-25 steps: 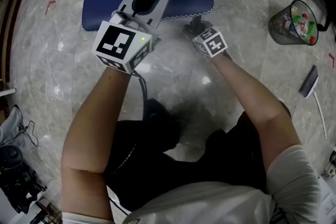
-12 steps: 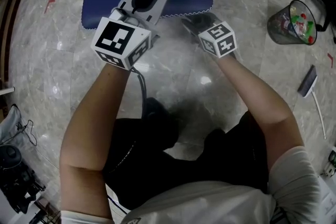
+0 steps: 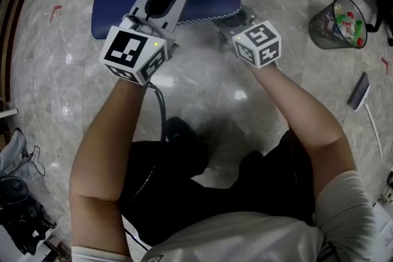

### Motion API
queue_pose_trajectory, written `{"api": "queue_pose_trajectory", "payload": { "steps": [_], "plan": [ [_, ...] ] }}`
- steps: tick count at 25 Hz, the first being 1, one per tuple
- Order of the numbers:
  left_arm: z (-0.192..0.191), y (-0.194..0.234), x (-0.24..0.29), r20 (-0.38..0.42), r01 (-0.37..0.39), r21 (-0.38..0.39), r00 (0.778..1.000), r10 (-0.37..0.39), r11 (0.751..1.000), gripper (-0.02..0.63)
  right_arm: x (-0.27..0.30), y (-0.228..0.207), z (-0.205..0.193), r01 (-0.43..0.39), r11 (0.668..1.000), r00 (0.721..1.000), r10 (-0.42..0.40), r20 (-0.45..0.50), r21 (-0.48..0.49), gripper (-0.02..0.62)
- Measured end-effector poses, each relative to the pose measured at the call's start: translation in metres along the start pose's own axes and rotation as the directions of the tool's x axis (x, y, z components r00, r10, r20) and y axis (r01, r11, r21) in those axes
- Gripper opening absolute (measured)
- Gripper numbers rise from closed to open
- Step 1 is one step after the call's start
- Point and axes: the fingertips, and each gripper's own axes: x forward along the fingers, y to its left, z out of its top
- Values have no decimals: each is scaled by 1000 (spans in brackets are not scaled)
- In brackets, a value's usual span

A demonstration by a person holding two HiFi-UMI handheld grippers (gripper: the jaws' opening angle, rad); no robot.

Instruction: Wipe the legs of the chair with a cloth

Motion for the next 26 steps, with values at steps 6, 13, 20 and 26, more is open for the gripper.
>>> {"api": "queue_pose_trajectory", "payload": {
  "steps": [6,13,20,26],
  "plan": [
    [0,-1,1,1,2,-2,1000,-2,1000,6,0,-1,0,3,1000,1000,-3,4,-1,149],
    [0,1,0,1,1,2,1000,-1,1000,6,1,-1,1,2,1000,1000,-2,6,1,150],
    [0,1,1,2,2,1,1000,-2,1000,6,1,-1,1,3,1000,1000,-3,8,-4,150],
    [-1,-1,1,3,5,0,1000,-5,1000,6,0,-1,0,5,1000,1000,-5,10,-8,149]
  ]
}}
